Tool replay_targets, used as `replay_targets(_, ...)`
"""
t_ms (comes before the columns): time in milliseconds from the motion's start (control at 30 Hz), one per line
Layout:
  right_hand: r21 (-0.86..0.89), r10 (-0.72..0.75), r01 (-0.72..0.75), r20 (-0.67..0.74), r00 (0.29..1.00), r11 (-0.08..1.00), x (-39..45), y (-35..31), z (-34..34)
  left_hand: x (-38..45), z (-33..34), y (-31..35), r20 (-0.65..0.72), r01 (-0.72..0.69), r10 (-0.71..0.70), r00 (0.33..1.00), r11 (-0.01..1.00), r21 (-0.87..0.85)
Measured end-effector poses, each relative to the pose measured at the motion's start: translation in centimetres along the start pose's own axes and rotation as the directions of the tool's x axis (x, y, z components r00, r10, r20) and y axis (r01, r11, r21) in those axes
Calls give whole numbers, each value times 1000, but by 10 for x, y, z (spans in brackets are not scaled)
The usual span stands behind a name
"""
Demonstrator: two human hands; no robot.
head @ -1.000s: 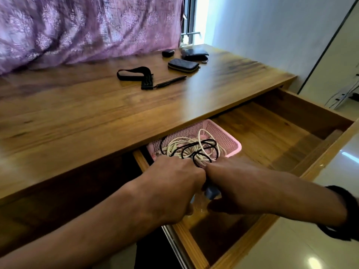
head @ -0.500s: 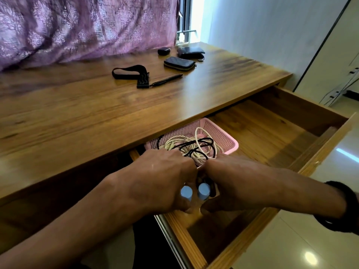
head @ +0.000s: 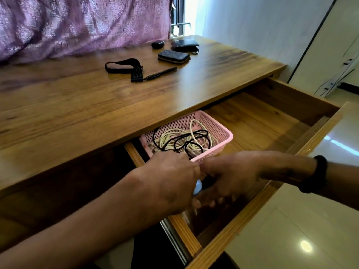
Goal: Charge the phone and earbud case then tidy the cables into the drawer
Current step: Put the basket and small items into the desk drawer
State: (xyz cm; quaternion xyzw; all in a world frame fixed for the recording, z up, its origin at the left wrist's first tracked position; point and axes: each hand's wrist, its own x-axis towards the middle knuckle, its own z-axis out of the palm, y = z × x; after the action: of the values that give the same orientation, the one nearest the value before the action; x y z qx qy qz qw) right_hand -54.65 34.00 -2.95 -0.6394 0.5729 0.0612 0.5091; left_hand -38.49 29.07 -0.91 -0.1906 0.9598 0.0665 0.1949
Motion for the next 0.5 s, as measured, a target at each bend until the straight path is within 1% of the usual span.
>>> replay_targets(33,10,2,-2,15,1000,1000,1,1,0,-2,-1,1,-19,4,-4,1000,1000,13)
replay_targets(100,-69,28,-27,13,1000,997,6,5,0,-2,-3,-1,-53,12,-11,999,1000,8)
replay_targets(133,-130,42,-41,3,999,991,9,5,2,-4,-4,-3,-59,8,-9,998,1000,-15)
replay_targets(200,-187,37,-36,1,999,982,16,5,8,-11,-14,-11,-78,8,-15,997,996,-86)
replay_targets(300,-194,67,-54,65,996,979,27,8,15,-13,-30,-32,-154,-23,6,988,993,-113)
replay_targets(367,-195,93,-76,76,993,978,28,4,13,-14,-32,-43,-173,-50,22,985,986,-160)
replay_targets(433,-223,67,-55,46,997,973,24,-2,11,-13,-26,-48,-202,-79,40,979,979,-187)
replay_targets(500,-310,49,-58,-35,998,949,17,-5,12,-12,-18,-51,-259,-91,30,965,969,-229)
